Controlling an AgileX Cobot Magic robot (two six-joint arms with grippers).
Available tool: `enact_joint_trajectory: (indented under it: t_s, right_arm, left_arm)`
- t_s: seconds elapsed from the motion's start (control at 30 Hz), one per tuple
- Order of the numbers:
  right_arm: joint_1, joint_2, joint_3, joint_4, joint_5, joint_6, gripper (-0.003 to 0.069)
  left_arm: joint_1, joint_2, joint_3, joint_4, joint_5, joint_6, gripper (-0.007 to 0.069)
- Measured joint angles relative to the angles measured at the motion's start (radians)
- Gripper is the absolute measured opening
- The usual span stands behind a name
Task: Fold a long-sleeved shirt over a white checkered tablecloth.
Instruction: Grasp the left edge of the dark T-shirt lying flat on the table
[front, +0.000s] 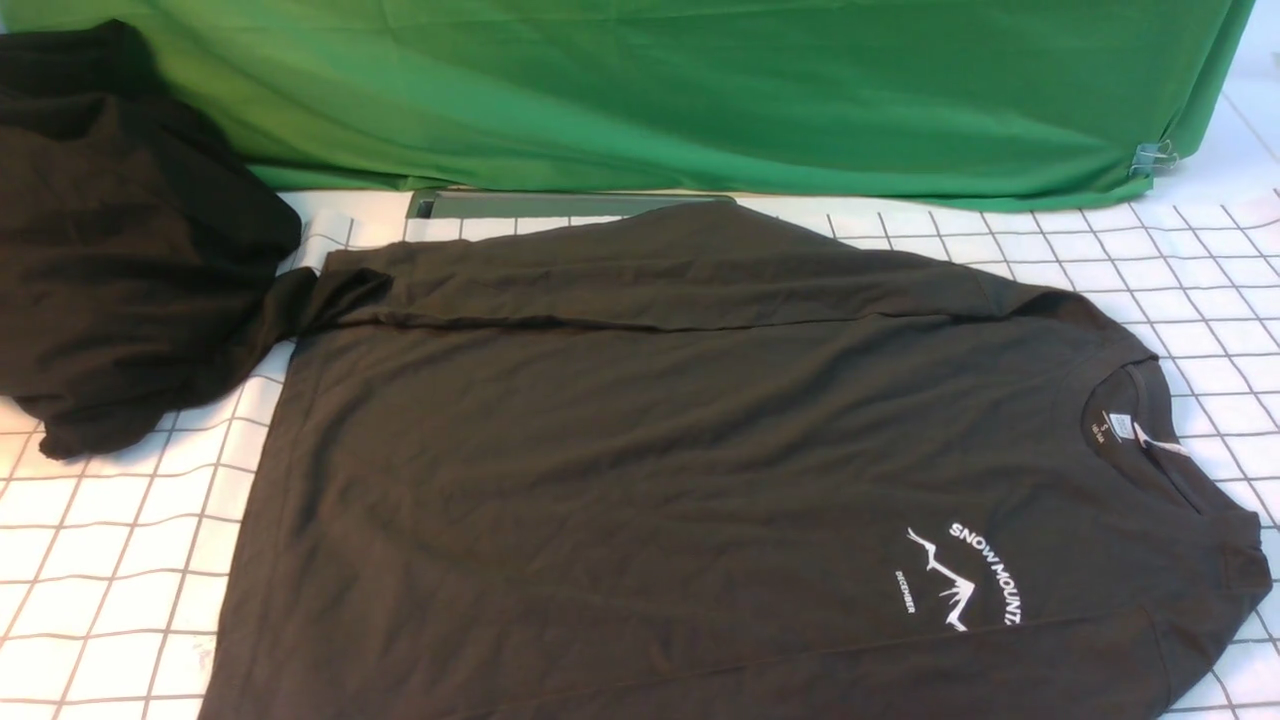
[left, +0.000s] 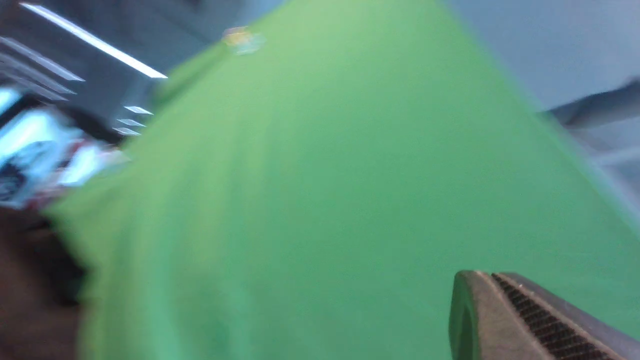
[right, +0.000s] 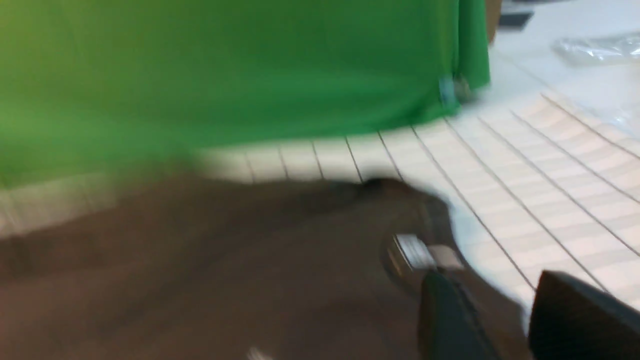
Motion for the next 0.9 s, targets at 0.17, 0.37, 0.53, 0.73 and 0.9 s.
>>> enact_joint_trajectory:
  t_s: [0.17, 0.37, 0.53, 0.73, 0.9]
  right_arm:
    - [0.0, 0.0, 0.0, 0.036, -0.163, 0.119, 0.0242]
    - [-0.007, 0.0, 0.0, 0.046, -0.206, 0.146, 0.0241]
    - [-0.007, 0.0, -0.001, 0.048, -0.2, 0.163, 0.0204]
    - [0.015, 0.111, -0.189, 0.051, 0.204, 0.052, 0.002]
    - [0.061, 0.397, -0.448, 0.051, 0.489, -0.152, 0.0008]
  left_arm:
    - [-0.027, 0.206, -0.38, 0.245, 0.403, -0.118, 0.0016]
    - [-0.074, 0.541, -0.687, 0.129, 0.889, 0.186, 0.0015]
    - [-0.086, 0.879, -0.738, 0.009, 1.318, 0.446, 0.0015]
    - [-0.187, 1.048, -0.639, 0.064, 1.388, 0.49, 0.0015]
    - [-0.376, 1.179, -0.528, 0.113, 1.308, 0.407, -0.0005]
